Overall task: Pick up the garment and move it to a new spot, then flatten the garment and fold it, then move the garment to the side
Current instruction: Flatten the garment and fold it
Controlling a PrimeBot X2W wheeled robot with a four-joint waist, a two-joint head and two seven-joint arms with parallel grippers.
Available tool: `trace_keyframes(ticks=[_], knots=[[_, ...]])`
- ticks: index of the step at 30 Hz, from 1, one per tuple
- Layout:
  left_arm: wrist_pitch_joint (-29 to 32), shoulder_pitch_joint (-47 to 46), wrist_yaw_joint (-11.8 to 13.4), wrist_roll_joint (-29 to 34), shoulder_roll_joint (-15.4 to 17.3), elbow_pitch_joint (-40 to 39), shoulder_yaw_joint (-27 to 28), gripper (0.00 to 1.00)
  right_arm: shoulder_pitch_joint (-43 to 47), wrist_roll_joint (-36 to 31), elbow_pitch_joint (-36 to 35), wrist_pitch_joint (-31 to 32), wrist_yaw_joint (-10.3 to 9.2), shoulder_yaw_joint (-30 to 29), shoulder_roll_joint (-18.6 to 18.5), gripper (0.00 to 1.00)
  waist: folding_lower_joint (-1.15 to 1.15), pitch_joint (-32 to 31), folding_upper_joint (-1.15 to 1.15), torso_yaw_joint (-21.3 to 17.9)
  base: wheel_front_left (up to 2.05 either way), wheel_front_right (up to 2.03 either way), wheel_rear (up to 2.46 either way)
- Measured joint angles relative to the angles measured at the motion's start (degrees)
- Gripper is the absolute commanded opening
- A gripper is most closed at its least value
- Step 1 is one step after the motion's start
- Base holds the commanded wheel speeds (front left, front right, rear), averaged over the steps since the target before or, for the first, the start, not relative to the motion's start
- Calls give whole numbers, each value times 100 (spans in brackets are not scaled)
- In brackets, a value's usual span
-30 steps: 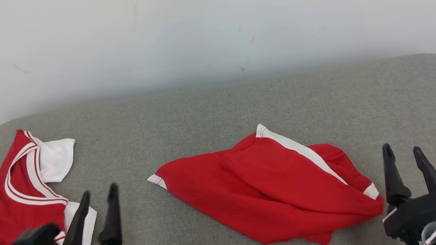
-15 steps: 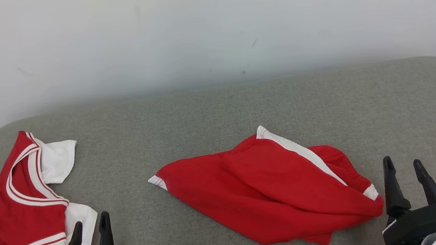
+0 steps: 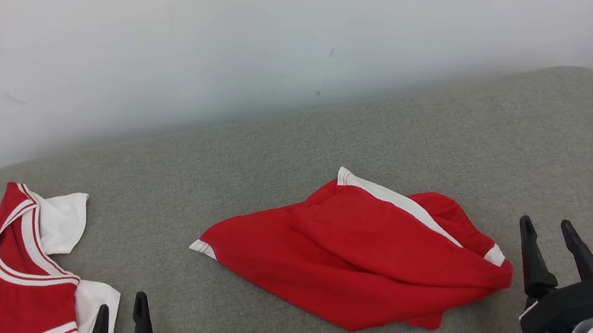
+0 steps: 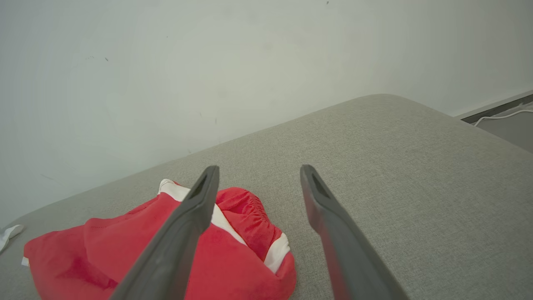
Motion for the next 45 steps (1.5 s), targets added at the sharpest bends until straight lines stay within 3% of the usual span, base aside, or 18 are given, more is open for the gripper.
trace_keyframes(ticks=[16, 22, 31, 38, 45], knots=[[459, -132, -1, 257, 24, -260, -45, 100, -220, 8, 43, 10, 0, 276, 1, 100, 0, 167, 0, -96, 0, 0, 0], [1293, -1106, -167, 422, 151, 5, -546, 100, -393, 8, 65, 19, 0, 498, 0, 100, 0, 231, 0, -302, 0, 0, 0], [2736, -2219, -296, 560, -36, 818, -1087, 100, -460, 44, 121, 10, 0, 650, -1, 100, 1, 322, 0, -850, 0, 0, 0], [3540, -3063, -311, 504, -255, 1450, -1105, 100, -448, 46, 93, 1, 0, 673, -3, 100, 1, 434, 1, -1390, 0, 0, 0], [4233, -3661, -252, 499, -207, 2085, -1012, 100, -458, 137, 59, -24, 0, 845, -3, 100, 1, 619, 1, -1950, 0, 0, 0]])
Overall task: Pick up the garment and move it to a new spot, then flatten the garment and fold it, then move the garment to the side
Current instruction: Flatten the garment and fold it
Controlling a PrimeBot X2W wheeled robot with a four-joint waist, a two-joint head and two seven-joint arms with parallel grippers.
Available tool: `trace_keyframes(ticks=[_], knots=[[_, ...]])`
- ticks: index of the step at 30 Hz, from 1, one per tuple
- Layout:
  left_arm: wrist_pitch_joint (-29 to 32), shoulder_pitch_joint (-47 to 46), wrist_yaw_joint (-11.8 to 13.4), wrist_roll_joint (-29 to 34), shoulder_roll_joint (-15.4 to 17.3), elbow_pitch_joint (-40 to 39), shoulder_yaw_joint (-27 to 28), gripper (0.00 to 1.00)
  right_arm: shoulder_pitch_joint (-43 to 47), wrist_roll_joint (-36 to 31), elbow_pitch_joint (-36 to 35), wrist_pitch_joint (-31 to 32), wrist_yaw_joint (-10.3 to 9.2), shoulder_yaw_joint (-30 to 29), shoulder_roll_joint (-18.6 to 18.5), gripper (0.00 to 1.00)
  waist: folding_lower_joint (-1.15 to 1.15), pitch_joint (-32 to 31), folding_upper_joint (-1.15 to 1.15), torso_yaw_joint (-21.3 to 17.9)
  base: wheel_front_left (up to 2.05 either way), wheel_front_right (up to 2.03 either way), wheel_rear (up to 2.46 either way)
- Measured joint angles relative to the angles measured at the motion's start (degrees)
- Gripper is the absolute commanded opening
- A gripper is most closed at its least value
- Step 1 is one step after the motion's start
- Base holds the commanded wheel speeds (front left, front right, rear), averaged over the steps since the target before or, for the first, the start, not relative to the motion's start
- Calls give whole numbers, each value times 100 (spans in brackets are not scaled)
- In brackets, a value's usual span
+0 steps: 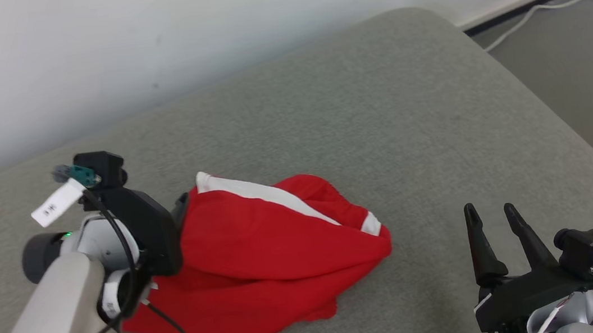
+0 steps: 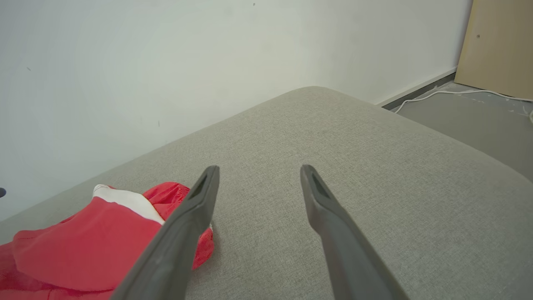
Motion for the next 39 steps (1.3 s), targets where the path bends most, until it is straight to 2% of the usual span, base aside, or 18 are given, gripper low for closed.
trace_keyframes(ticks=[8, 16, 23, 29, 39], knots=[[621, -530, 63, 11, 151, 521, 57, 100, -81, 213, 23, -69, 0, 124, 0, 100, 0, 342, 0, -587, 0, 0, 0], [972, -1033, 144, 100, 142, 988, 59, 100, -268, 355, 46, -213, 0, 171, 2, 100, 1, 806, 0, -931, 0, 0, 0], [1033, -1299, 152, 221, 108, 1362, 44, 100, -328, 423, 158, -331, 0, 155, 4, 100, 1, 1062, 1, -1035, 0, 0, 0], [1044, -1411, 151, 231, 5, 1578, -7, 100, -475, 493, 242, -405, 0, 271, 4, 100, 0, 1093, 0, -936, 0, 0, 0], [957, -1415, -15, 149, -147, 1718, 23, 100, -600, 539, 386, -430, 0, 494, 4, 100, 0, 1100, 0, -961, 0, 0, 0]])
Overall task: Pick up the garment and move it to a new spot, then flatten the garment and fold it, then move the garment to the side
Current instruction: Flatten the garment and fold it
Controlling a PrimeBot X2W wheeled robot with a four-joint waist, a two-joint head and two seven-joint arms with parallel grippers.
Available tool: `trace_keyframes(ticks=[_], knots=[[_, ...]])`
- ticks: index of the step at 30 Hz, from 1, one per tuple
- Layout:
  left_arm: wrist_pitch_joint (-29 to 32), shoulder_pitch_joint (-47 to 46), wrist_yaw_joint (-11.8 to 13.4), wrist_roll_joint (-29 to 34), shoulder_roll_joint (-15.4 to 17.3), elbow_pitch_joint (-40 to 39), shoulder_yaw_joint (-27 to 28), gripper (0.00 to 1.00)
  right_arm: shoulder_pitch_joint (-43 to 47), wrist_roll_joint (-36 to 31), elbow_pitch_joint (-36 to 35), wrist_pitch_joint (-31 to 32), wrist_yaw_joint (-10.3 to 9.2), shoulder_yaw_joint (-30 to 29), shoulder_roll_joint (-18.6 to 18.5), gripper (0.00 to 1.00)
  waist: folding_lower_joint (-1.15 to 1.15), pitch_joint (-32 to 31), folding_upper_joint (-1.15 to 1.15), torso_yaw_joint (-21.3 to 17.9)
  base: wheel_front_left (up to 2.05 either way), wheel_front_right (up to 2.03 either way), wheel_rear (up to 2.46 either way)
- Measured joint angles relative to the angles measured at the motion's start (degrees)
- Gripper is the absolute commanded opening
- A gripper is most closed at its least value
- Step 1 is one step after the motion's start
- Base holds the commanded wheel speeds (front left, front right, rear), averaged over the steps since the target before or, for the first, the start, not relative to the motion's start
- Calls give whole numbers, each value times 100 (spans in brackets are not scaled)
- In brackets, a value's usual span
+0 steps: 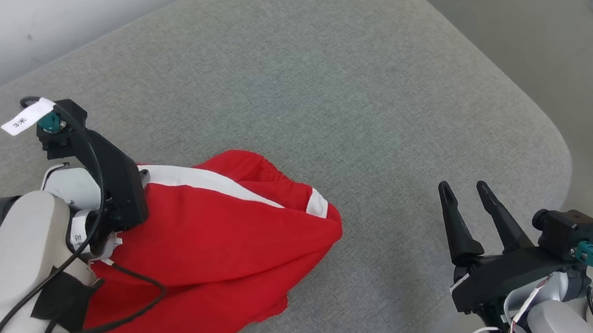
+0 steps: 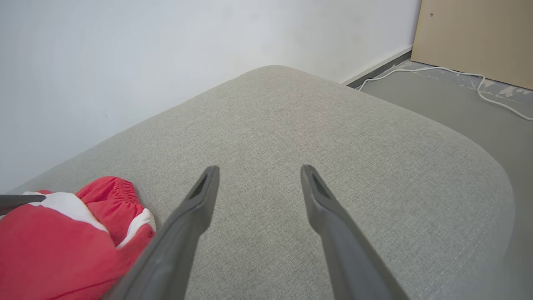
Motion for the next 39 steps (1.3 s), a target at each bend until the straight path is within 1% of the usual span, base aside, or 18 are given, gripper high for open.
trace_keyframes(ticks=[2, 3, 4, 5, 6, 9, 13, 16, 17, 19, 20, 22, 25, 28, 33, 36, 39], knots=[[-21, -21, -2, -5, -13, 51, -2, 98, 0, 14, 21, -25, 0, 2, 0, 100, 0, 16, 0, -39, 0, 0, 0], [-24, -56, -29, -5, -24, 74, -10, 53, 0, 18, 33, -44, 0, -1, -1, 100, 0, 29, 0, -55, 0, 0, 0], [-44, -109, -47, -4, -46, 99, -25, 34, 1, 23, 52, -52, 0, -18, -1, 100, 0, 44, 0, -68, 0, 0, 0], [-68, -150, -47, -4, -75, 105, -35, 4, 4, 23, 67, -65, 0, -34, 0, 100, 0, 56, 0, -76, 0, 0, 0], [-68, -199, -51, 1, -120, 120, -59, 0, 11, 23, 77, -68, 0, -60, 0, 100, 0, 71, 0, -77, 0, 0, 0], [-100, -292, -96, 24, -226, 169, -114, 0, 14, 21, 119, -5, 0, -45, -3, 100, 0, 101, 0, -35, 0, 0, 0], [-126, -434, -97, 71, -345, 268, -178, 0, 12, 24, 164, 287, 37, 175, -7, 100, 0, 135, 0, 92, 0, 0, 0], [-177, -483, -105, 74, -405, 326, -214, 0, -58, 75, 199, 569, 121, 365, -8, 100, 0, 159, 0, 225, 0, 0, 0], [-178, -485, -154, 74, -420, 358, -221, 0, -143, 75, 221, 668, 157, 444, -10, 100, 0, 165, 0, 272, 0, 0, 0], [-229, -489, -153, 74, -460, 433, -224, 0, -385, 78, 255, 897, 258, 595, -12, 100, 0, 178, 0, 371, 0, 0, 0], [-237, -505, -154, 74, -520, 479, -237, 0, -653, 78, 282, 1095, 344, 706, -12, 100, 0, 189, 0, 471, 0, 0, 0], [-290, -561, -169, 74, -603, 494, -246, 0, -936, 67, 354, 1287, 380, 771, -42, 100, 0, 202, -1, 573, 0, 0, 0], [-345, -602, -205, 74, -732, 511, -256, 0, -1300, 56, 575, 1583, 389, 792, -146, 100, 0, 223, 0, 740, 0, 0, 0], [-432, -603, -259, 74, -777, 556, -272, 0, -1526, 52, 858, 1840, 387, 778, -211, 100, 0, 244, -1, 916, 0, 0, 0], [-530, -603, -355, 71, -860, 661, -281, 0, -1631, 92, 1227, 2159, 374, 657, -294, 100, 0, 266, 0, 1216, 0, 0, 0], [-623, -604, -420, 68, -912, 722, -283, 0, -1631, 164, 1374, 2325, 374, 694, -278, 100, 0, 269, -1, 1381, 0, 0, 0], [-679, -600, -453, 62, -869, 817, -270, 0, -1662, 180, 1441, 2442, 380, 809, -257, 91, 0, 257, 0, 1505, 0, 0, 0]])
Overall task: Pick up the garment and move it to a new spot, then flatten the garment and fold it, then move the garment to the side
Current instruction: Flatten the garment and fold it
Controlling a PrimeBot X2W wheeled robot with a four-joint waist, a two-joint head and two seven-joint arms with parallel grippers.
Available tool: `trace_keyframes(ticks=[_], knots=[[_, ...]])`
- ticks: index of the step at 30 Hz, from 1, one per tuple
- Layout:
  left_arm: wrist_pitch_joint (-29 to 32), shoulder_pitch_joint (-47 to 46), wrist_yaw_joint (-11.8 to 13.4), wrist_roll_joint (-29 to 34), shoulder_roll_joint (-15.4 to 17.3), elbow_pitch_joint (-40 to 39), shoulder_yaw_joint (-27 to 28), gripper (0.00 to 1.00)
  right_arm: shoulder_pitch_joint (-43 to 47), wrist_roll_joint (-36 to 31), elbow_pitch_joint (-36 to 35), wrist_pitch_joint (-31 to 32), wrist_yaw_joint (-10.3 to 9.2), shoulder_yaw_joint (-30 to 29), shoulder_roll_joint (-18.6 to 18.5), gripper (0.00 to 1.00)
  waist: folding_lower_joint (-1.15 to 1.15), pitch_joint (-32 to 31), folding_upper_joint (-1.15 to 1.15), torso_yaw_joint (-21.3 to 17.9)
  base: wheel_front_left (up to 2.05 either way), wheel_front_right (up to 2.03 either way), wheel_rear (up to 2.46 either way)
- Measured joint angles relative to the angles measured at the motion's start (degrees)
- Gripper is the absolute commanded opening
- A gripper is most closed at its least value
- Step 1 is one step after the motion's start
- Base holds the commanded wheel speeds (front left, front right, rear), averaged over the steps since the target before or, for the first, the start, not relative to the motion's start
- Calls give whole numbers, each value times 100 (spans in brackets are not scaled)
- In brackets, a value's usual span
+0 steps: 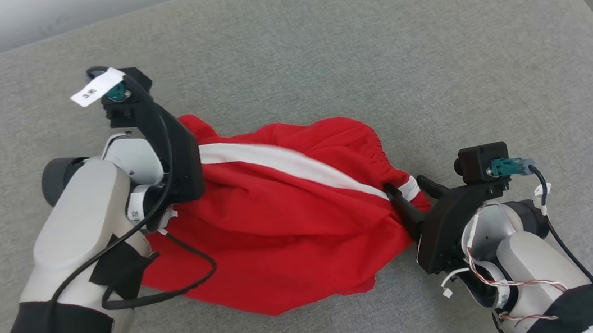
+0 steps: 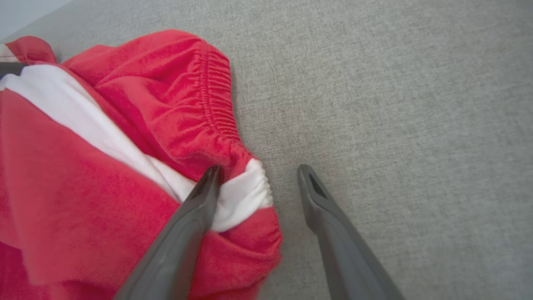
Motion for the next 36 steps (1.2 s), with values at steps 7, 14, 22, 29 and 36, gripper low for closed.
trace_keyframes(ticks=[7, 14, 22, 29, 36], knots=[[-145, 5, -55, -38, -38, 171, 9, 0, -114, 89, 281, 177, 1, 59, 48, 0, -1, -132, 0, 50, 0, 0, 0], [-545, 25, -67, -186, -77, 241, 265, 0, -126, 103, 309, 82, -2, 24, 79, 0, 0, -291, 0, 49, 0, 0, 0], [-2304, -680, 342, -516, -194, -280, 1201, 0, -1016, 153, -350, -784, -33, -526, 111, 0, 0, -554, 0, 78, 0, 0, 0], [-3854, -1009, 231, -528, -286, -998, 1522, 0, -1579, 202, -1012, -1696, 1, -1018, 125, 0, -1, -768, 0, 183, 0, 0, 0], [-4228, -331, -141, -410, -289, -1146, 1137, 0, -867, 227, -882, -1617, 165, -806, -57, 0, -1, -910, -1, 464, 0, 0, 0]])
